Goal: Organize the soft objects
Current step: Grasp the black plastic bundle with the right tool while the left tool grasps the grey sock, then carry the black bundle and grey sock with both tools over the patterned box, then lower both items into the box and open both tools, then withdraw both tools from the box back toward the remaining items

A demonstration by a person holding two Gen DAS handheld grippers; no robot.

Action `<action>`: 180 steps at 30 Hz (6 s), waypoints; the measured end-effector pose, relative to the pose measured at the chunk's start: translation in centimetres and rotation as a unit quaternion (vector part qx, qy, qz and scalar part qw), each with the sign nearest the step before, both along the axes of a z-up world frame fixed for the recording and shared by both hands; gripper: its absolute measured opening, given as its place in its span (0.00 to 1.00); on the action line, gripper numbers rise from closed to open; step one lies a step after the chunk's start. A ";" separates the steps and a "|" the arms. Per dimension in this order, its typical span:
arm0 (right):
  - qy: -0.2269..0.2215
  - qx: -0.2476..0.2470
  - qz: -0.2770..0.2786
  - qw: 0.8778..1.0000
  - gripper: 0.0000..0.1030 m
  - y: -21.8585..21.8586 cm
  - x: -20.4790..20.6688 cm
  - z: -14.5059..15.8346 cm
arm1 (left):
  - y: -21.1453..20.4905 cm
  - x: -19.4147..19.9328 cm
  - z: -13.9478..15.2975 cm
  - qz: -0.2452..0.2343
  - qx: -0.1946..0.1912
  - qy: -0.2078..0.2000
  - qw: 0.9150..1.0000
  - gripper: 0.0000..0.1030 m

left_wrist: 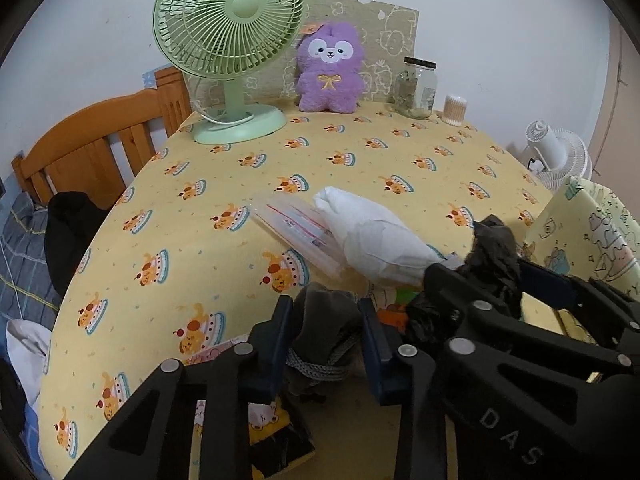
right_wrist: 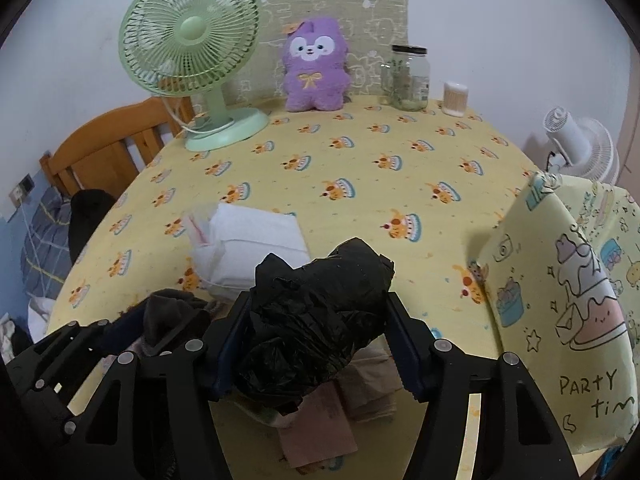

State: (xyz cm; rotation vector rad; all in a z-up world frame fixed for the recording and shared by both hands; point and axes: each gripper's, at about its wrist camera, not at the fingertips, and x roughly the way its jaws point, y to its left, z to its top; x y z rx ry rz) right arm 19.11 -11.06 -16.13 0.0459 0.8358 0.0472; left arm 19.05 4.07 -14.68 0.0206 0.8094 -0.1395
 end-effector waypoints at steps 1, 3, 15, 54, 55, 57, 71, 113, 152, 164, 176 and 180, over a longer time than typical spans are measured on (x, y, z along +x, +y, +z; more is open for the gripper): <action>0.001 0.004 0.005 1.000 0.65 0.1 -0.1 0.1 | 0.0 -0.2 0.2 0.000 0.000 -0.003 1.000 0.28; -0.005 0.005 0.010 1.000 0.65 0.2 -0.4 0.6 | -0.1 -0.7 0.8 -0.003 0.000 -0.010 1.000 0.28; -0.059 0.011 0.009 0.998 0.65 -0.4 -3.1 5.1 | -1.7 -3.7 5.5 -0.006 0.008 -0.070 0.998 0.26; -0.129 -0.010 0.002 0.992 0.65 -7.5 -7.8 13.5 | -9.5 -7.0 12.4 -0.037 -0.005 -0.132 0.990 0.26; -0.131 -0.011 -0.001 0.991 0.65 -7.9 -7.8 13.6 | -9.8 -6.9 12.4 -0.040 -0.006 -0.133 0.990 0.26; -0.133 -0.012 -0.007 0.991 0.65 -8.8 -7.7 13.7 | -10.7 -6.8 12.6 -0.045 -0.006 -0.135 0.990 0.26; -0.124 -0.009 -0.047 0.991 0.65 -15.5 -6.9 13.7 | -16.9 -5.4 12.6 -0.089 -0.007 -0.123 0.988 0.26; -0.067 -0.028 -0.144 0.987 0.93 -23.9 -3.5 7.8 | -23.9 -1.0 7.5 -0.162 -0.011 -0.058 0.985 0.91; -0.128 -0.032 -0.100 0.986 1.00 -14.2 -10.2 13.2 | -14.9 -8.2 12.2 -0.108 -0.015 -0.133 0.985 0.93; -0.136 -0.023 -0.066 0.988 1.00 -10.0 -12.1 13.3 | -10.7 -10.3 12.2 -0.084 -0.008 -0.141 0.986 0.93; -0.131 -0.011 -0.032 0.991 1.00 -6.3 -12.7 11.4 | -7.0 -11.2 10.3 -0.050 0.002 -0.132 0.990 0.93; -0.123 -0.011 -0.023 0.992 1.00 -5.2 -12.6 10.2 | -6.1 -11.3 9.1 -0.042 0.002 -0.125 0.991 0.93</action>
